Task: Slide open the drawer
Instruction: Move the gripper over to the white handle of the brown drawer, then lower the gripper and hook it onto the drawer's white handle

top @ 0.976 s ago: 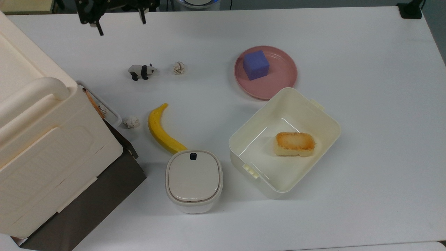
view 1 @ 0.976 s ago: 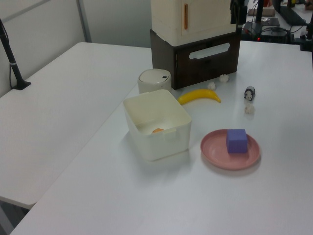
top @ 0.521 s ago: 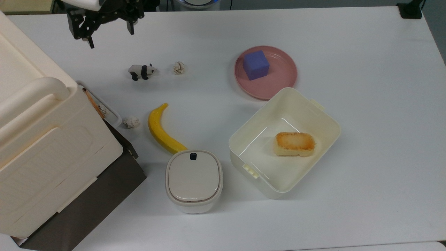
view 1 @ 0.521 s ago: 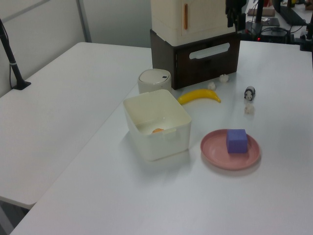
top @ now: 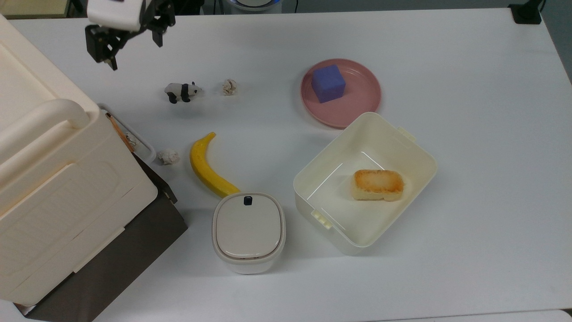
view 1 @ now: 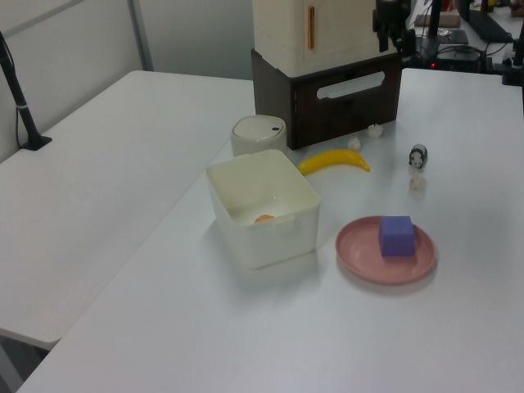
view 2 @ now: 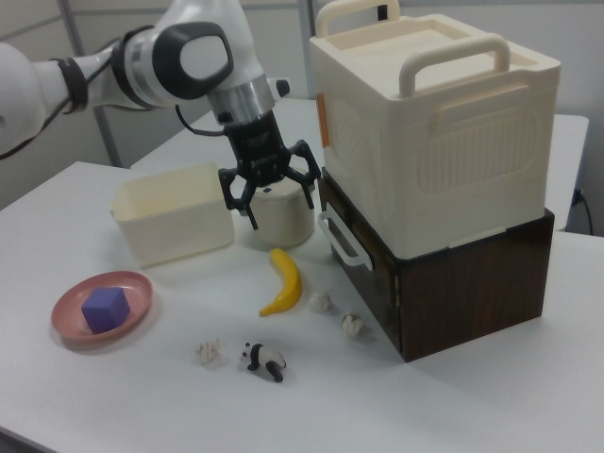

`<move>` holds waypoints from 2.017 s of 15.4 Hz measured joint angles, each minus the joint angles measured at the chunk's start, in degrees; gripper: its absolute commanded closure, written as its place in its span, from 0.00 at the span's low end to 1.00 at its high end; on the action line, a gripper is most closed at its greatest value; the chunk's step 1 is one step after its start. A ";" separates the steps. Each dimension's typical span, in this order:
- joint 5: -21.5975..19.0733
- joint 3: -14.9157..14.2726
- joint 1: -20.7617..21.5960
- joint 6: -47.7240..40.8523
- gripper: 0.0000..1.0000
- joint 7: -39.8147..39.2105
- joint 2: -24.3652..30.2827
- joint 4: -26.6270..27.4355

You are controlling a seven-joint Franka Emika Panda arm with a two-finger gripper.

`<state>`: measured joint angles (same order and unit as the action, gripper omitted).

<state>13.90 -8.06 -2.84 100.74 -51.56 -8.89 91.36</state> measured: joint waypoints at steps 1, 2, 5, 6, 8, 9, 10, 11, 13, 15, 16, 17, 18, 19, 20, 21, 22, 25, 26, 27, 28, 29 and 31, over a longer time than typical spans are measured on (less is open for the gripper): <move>0.12 0.01 0.04 0.80 0.00 0.00 -0.66 0.05; 0.14 0.01 0.07 1.50 0.00 0.00 -1.32 0.09; 0.18 0.08 0.14 2.91 0.00 0.00 -2.84 0.09; 0.18 0.13 0.15 3.87 0.00 0.00 -3.32 0.09; 0.20 0.23 0.16 6.36 0.00 0.14 -4.29 0.09; 0.67 0.25 0.16 7.83 0.00 0.27 -4.85 0.09; 1.55 0.26 0.16 9.24 0.00 0.36 -5.44 0.05; 2.39 0.26 0.16 10.45 0.00 0.47 -6.08 -0.01; 3.45 0.26 0.16 11.86 0.00 1.12 -7.45 -0.43; 5.14 0.29 0.16 12.41 0.00 1.94 -8.57 -0.77; 6.37 0.34 0.16 12.46 0.00 2.82 -9.01 -0.83; 7.43 0.40 0.16 12.47 0.00 3.59 -9.42 -0.87; 7.90 0.43 0.18 12.47 0.00 3.91 -9.75 -0.90; 8.05 0.45 0.20 12.47 0.00 4.07 -10.09 -0.95; 8.06 0.49 0.22 12.47 0.00 4.14 -10.34 -0.98; 8.06 0.69 0.26 12.47 0.00 4.17 -10.51 -0.99; 8.06 0.97 0.29 12.47 0.00 4.18 -10.59 -0.99; 8.06 1.90 0.35 12.47 0.00 4.45 -11.03 -0.83; 8.07 2.11 0.37 12.47 0.00 4.68 -11.25 -0.76; 8.07 2.26 0.40 12.47 0.00 4.83 -11.46 -0.72; 8.07 2.34 0.44 12.47 0.00 4.86 -11.63 -0.68; 8.20 2.37 0.47 12.47 0.00 4.87 -11.74 -0.62; 8.60 2.38 0.49 12.47 0.00 4.91 -11.86 -0.49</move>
<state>22.50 -5.67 -2.35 113.21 -46.65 -20.75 90.88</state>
